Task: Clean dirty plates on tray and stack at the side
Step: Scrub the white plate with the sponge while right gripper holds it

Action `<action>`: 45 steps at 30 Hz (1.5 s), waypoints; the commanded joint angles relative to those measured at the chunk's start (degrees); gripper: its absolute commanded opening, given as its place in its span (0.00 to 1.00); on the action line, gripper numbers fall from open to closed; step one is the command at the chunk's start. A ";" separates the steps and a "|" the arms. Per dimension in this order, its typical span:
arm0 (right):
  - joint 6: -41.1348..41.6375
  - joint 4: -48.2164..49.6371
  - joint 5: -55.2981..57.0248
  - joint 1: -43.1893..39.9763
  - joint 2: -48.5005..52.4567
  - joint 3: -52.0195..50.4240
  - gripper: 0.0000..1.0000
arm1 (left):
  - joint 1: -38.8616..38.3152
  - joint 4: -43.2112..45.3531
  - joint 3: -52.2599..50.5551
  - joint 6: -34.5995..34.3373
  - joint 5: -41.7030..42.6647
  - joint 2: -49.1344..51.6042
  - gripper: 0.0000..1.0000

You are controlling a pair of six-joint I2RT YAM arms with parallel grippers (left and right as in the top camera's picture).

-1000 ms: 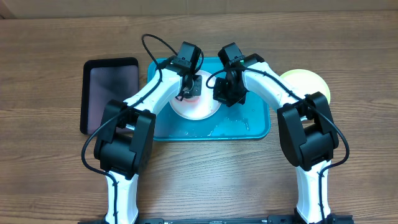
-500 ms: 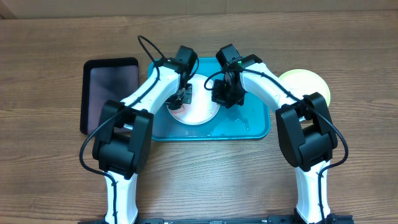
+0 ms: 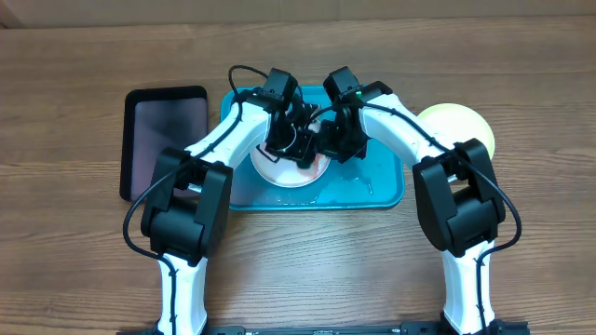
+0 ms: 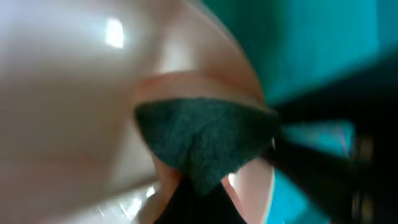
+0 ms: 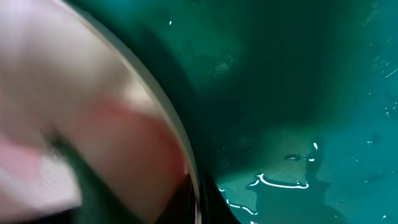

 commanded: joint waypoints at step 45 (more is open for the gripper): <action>0.42 1.46 0.15 1.70 1.16 -1.05 0.04 | 0.61 1.25 1.66 -26.45 -29.44 1.09 0.04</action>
